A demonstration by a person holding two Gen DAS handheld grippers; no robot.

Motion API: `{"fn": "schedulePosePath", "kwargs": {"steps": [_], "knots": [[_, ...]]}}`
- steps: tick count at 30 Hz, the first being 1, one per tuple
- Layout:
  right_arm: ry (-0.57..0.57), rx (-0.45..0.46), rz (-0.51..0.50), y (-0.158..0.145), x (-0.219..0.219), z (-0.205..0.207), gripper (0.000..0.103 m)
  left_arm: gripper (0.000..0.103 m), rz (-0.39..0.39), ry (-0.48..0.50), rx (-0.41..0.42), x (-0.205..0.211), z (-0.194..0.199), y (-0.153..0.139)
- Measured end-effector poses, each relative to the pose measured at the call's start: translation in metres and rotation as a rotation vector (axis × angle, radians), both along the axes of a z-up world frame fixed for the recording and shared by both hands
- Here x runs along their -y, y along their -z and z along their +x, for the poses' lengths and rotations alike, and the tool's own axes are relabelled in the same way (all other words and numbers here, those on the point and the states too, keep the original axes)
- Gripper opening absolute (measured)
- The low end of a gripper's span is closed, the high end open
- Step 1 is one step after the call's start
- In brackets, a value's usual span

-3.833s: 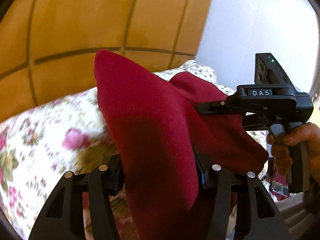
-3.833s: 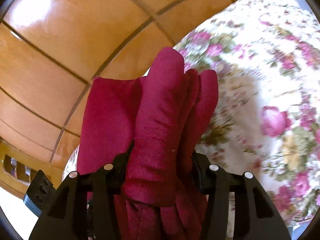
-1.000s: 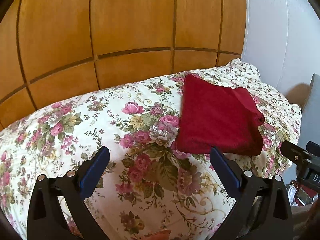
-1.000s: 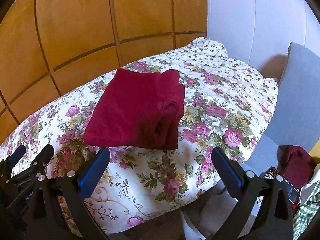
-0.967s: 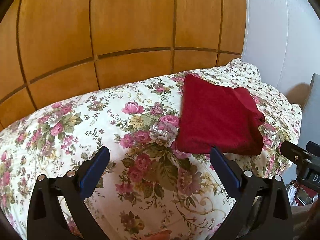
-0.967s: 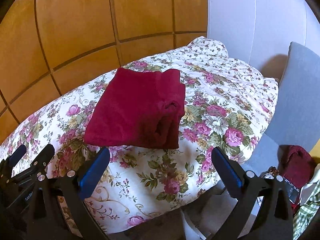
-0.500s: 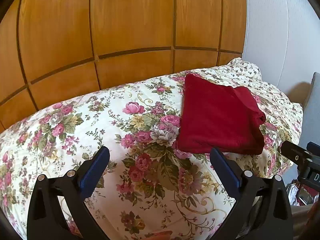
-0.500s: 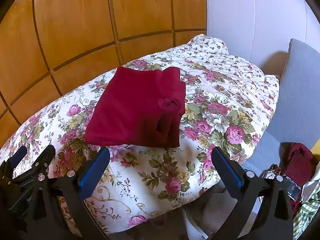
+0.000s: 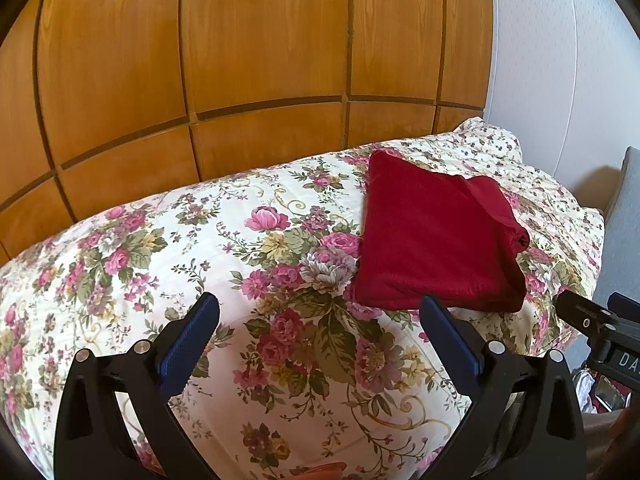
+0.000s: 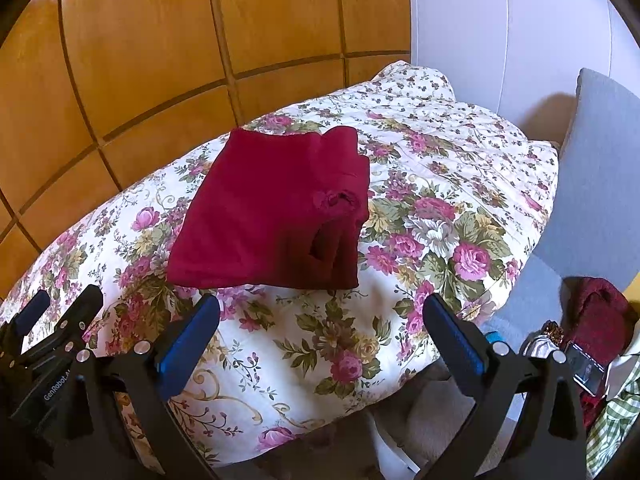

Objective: Fold small clothes

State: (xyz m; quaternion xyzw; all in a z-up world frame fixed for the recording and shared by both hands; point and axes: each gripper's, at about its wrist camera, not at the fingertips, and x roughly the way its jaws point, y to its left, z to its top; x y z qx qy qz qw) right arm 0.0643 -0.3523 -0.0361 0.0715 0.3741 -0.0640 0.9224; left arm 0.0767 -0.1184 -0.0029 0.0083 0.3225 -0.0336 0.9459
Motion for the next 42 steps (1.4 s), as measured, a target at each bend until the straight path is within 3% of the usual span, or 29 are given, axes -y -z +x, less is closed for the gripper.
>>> {"fn": "schedulePosePath", "kwargs": {"steps": [42], "knots": [[-0.001, -0.008, 0.015, 0.0009, -0.0039, 0.0008, 0.101, 0.099, 0.011, 0.009, -0.012, -0.0011, 0.0001, 0.0021]]}}
